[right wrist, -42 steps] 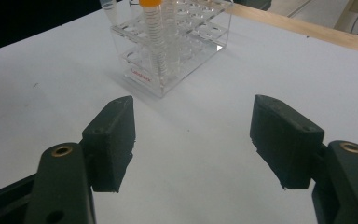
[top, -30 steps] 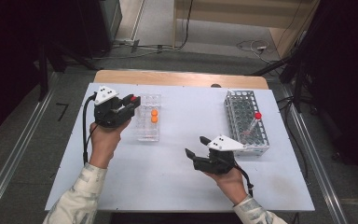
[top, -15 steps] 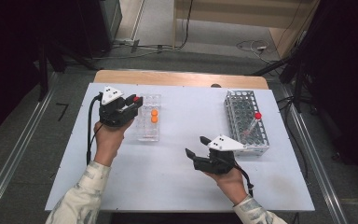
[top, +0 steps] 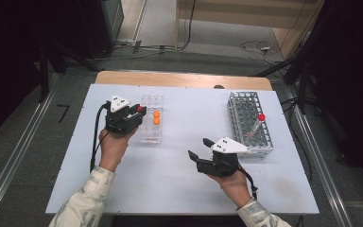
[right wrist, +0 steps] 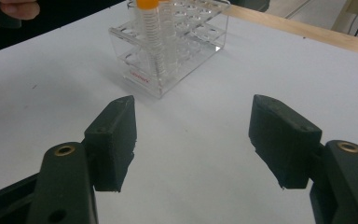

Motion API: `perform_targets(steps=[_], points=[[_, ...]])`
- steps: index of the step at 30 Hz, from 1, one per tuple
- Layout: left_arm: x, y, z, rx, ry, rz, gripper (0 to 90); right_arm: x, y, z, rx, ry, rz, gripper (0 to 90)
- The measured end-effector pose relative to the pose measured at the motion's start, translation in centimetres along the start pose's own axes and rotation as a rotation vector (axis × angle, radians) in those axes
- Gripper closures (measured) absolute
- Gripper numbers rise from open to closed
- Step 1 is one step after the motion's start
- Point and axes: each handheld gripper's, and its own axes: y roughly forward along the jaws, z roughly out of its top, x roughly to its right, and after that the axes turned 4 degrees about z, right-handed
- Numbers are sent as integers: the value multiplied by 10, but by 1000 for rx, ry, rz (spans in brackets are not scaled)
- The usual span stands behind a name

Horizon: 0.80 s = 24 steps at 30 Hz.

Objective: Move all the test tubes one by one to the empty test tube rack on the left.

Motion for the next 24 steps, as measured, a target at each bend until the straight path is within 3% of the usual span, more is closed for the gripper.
perform_targets(steps=[12, 24], points=[[-2, 3, -4, -26, -11, -7, 650, 0, 1, 0, -6, -3, 1, 307], [-3, -5, -1, -2, -52, -39, 593, 1, -1, 0, -2, -1, -4, 308]])
